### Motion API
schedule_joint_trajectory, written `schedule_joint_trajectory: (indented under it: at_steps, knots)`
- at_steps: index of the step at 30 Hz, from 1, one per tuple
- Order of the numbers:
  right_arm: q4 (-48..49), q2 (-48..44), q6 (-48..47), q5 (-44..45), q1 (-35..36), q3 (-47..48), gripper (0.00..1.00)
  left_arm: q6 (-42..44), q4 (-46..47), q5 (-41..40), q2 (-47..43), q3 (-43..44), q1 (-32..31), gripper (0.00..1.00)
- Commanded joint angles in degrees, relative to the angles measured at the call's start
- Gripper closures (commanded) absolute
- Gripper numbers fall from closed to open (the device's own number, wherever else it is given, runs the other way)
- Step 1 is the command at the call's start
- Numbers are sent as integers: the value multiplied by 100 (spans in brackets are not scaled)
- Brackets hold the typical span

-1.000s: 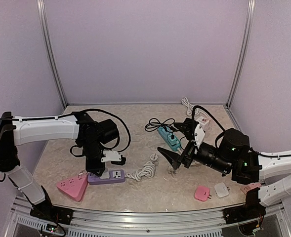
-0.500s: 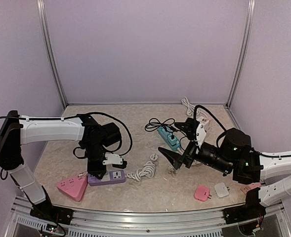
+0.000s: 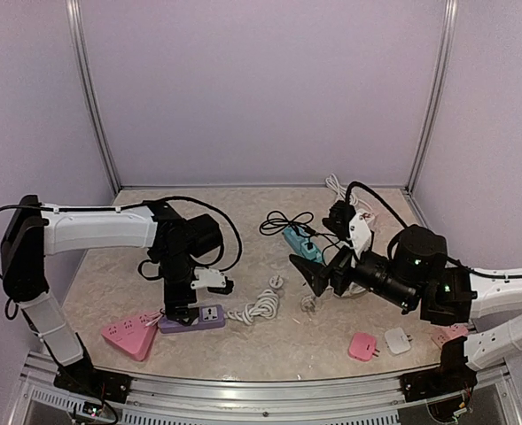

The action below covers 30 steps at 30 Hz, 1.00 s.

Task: Insert the plug
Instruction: Insert the plug into the socket, then move the plug to the center of the board.

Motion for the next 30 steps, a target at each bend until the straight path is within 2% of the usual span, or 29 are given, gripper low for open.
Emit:
schedule_joint_trajectory:
  at_steps: [1,8,12,14,17,19,22,26,27,30]
  knots:
    - [-1067,-202,723,1022,-61,519,0,80,-83,-6,-493,693,12,1]
    - [-2319,-484,1469,1934,-92,1095,0,495,-510,257,-762,909,-177,1]
    - [-3298,-699,2332,2841,-155,1391,0,576,-767,388,-842,1405,-223,1]
    - [-4517,-792,3673,3408,-363,1618,0,505,-852,448,-886,1782,-132,1]
    - [-6595,-986,5418,3588,-944,1882,0,294,-911,319,-912,2298,77,1]
    - [-7788,-1198,6098,3591,-1283,1819,0,174,-861,287,-965,2395,245,1]
    - [-8684,-1253,6458,3214,-1904,1671,0,63,-586,371,-1218,2144,553,1]
    - [-8813,-614,6344,2530,-2835,1567,0,-62,-59,517,-1628,1685,774,1]
    - [-8602,-406,6196,2345,-3083,1501,0,-95,-19,574,-1688,1631,799,1]
    - [-7447,-203,5286,1038,-4134,995,0,-143,184,715,-1848,1431,828,1]
